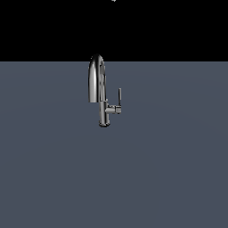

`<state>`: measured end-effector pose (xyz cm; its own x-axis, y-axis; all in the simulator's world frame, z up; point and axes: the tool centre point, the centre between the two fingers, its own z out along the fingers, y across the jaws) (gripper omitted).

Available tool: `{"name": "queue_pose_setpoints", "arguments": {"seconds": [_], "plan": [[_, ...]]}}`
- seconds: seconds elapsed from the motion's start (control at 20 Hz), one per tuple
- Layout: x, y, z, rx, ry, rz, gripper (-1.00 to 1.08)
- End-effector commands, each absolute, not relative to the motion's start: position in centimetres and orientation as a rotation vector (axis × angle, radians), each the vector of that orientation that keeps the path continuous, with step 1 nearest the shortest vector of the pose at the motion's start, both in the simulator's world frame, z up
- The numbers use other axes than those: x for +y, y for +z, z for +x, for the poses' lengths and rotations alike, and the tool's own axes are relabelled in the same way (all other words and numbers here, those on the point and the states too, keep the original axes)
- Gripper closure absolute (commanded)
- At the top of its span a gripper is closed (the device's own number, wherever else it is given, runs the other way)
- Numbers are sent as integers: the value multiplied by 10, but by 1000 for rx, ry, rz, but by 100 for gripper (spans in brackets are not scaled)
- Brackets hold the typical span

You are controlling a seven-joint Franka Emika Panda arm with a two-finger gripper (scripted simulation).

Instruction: Turn on the faucet by rotating a designated handle.

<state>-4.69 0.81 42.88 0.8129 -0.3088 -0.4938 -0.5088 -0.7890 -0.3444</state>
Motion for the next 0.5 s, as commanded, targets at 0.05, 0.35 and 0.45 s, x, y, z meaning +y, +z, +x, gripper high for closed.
{"name": "queue_pose_setpoints", "arguments": {"seconds": [0.05, 0.35, 0.45], "plan": [[4, 415, -27, 671, 637, -2438, 108], [-5, 387, 4, 776, 736, -2275, 108], [-8, 377, 14, 811, 769, -2216, 108]]}}
